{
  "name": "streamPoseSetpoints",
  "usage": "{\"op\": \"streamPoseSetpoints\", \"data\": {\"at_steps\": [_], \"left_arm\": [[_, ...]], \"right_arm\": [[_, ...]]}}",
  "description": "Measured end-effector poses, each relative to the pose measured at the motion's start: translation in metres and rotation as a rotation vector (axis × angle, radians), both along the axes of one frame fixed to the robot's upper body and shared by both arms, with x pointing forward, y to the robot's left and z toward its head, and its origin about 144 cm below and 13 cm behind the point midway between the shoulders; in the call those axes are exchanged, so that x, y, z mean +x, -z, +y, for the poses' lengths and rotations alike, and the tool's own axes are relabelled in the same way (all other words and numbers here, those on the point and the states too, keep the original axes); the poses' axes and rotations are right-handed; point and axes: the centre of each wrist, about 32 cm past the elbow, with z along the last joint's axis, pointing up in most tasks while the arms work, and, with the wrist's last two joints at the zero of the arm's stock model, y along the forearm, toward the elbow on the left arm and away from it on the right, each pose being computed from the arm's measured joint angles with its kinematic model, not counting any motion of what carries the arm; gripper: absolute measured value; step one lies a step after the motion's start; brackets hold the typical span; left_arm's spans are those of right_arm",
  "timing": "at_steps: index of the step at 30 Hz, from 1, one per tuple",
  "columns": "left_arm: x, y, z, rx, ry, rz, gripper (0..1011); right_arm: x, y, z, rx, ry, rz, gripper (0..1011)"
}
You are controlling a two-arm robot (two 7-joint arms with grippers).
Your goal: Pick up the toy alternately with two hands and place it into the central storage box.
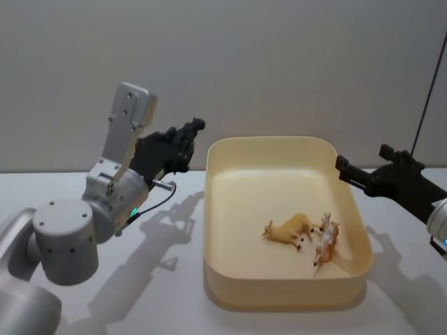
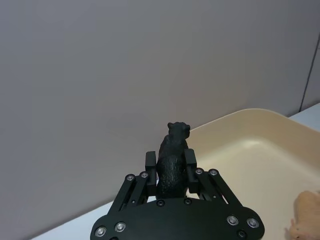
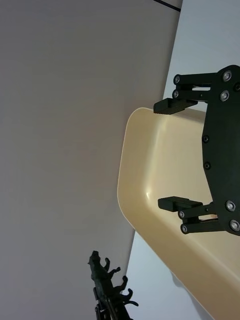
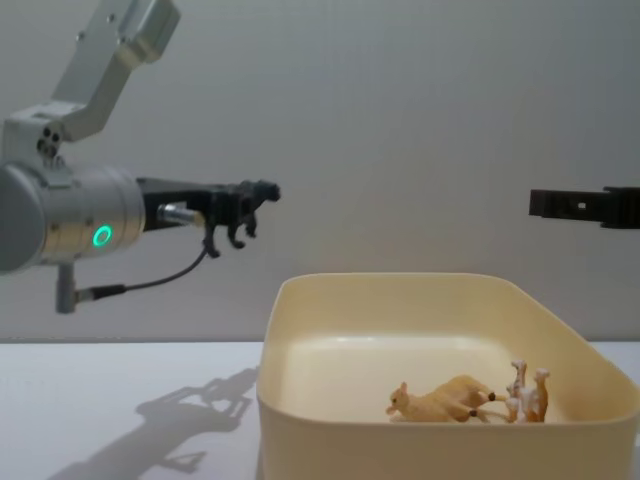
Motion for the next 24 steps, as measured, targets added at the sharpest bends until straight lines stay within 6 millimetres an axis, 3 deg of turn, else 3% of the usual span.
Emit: {"op": "streamPoseSetpoints", "data": {"at_steps": [11,24], "left_arm": [[0.014,-0.012,-0.003,0.0,0.156,-0.011,302],[0.025,-0.01,-0.004,0.111,0.289,0.038,302]], "right_arm": [[0.0,0.0,0.0,0.0,0.0,0.0,1001],[0.0,0.0,0.0,0.0,0.0,0.0,1001]]}}
